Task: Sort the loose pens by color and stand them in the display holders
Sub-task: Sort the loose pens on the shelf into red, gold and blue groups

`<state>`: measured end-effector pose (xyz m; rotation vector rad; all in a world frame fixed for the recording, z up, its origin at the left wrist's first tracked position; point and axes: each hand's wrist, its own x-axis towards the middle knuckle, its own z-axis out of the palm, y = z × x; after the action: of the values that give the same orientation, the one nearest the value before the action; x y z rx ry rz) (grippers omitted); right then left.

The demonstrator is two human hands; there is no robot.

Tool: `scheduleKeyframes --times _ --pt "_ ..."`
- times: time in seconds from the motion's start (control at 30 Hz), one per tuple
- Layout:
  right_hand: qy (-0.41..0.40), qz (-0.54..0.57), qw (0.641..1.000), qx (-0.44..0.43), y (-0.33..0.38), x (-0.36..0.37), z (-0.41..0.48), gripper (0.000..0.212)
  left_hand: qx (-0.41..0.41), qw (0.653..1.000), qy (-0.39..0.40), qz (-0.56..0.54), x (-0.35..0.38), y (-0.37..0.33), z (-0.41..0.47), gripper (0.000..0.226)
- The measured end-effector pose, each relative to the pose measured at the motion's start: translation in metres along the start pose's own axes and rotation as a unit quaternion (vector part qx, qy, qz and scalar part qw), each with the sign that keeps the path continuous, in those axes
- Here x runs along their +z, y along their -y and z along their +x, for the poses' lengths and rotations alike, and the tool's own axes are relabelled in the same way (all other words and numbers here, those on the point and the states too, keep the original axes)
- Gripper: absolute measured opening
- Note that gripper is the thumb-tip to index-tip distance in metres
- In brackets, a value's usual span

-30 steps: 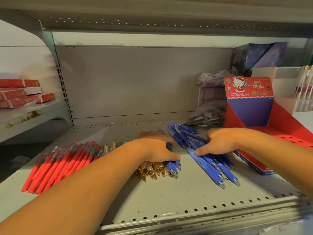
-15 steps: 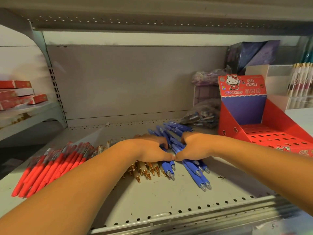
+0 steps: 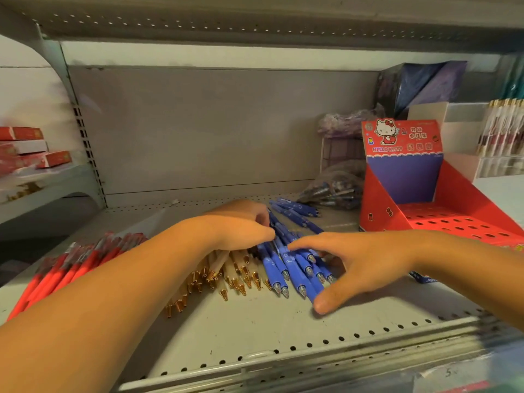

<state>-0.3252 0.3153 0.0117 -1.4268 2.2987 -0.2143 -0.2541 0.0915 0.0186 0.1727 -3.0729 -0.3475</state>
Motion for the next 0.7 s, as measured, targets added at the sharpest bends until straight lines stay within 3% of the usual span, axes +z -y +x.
scheduleKeyframes --times 0.23,0.33,0.43,0.53,0.7 --pt "-0.028 -0.097 0.994 -0.036 -0.007 0.009 0.001 0.120 0.035 0.998 0.042 0.038 0.007 -0.016 0.025 0.048" --pt "-0.047 -0.113 0.992 -0.034 -0.010 0.012 0.005 0.117 0.048 0.995 0.063 0.063 0.009 -0.024 0.031 0.043" --pt "-0.068 -0.134 0.988 -0.037 -0.011 0.013 0.010 0.106 0.054 0.995 0.046 0.068 0.013 -0.029 0.033 0.032" --pt "-0.095 -0.121 0.987 -0.047 -0.009 0.013 0.013 0.083 0.033 0.998 0.050 -0.001 0.010 -0.023 0.034 0.030" --pt "-0.142 -0.092 0.983 -0.066 -0.008 0.016 0.020 0.064 0.056 0.995 0.040 -0.073 0.009 -0.011 0.032 0.010"
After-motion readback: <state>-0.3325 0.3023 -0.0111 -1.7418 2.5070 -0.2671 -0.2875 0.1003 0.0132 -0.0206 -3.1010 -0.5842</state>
